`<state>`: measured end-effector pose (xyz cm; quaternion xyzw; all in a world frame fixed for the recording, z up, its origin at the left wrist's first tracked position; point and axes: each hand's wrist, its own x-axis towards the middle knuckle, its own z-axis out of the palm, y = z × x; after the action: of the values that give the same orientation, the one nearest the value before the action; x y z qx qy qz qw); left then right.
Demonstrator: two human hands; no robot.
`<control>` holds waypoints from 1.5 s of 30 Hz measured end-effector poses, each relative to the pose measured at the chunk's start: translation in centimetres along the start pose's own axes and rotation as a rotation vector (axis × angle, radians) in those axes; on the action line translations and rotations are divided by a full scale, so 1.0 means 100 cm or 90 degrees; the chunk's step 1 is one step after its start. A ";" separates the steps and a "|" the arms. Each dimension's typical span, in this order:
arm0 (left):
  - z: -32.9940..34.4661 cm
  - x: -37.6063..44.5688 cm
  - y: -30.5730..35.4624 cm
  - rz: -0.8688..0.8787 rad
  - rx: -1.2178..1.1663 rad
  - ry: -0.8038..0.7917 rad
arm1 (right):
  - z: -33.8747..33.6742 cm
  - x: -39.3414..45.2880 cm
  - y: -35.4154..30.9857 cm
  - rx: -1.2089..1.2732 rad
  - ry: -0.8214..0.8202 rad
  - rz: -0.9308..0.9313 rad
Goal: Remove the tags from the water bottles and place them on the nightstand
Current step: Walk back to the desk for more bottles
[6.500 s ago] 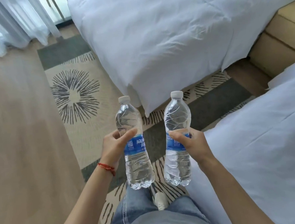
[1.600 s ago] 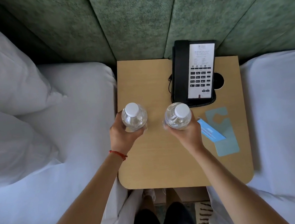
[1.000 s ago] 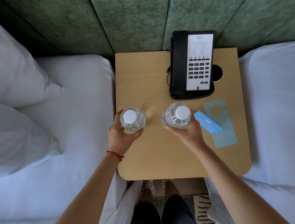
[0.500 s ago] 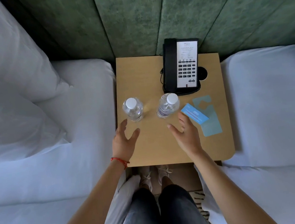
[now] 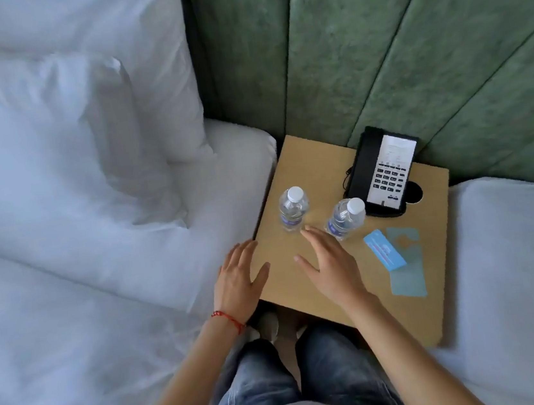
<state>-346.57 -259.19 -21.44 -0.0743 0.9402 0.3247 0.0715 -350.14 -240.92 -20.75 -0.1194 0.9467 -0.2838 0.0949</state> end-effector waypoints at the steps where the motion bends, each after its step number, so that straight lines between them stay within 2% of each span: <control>1: -0.001 -0.007 0.000 -0.032 0.004 0.022 | -0.002 0.004 -0.002 -0.003 -0.020 -0.033; 12: 0.006 -0.122 0.011 -0.323 -0.013 0.231 | 0.003 0.003 -0.029 -0.053 -0.234 -0.343; 24: 0.028 -0.295 0.009 -0.602 -0.036 0.436 | 0.070 -0.082 -0.119 -0.120 -0.442 -0.643; 35: 0.072 -0.494 -0.004 -0.806 -0.083 0.613 | 0.139 -0.271 -0.200 -0.157 -0.573 -0.925; 45: 0.146 -0.674 0.014 -1.036 -0.131 0.755 | 0.189 -0.477 -0.224 -0.190 -0.711 -1.147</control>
<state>-279.65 -242.79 -19.65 -0.8478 0.4552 0.1678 -0.2142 -296.13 -255.42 -18.36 -0.8977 0.3576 -0.0360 0.2547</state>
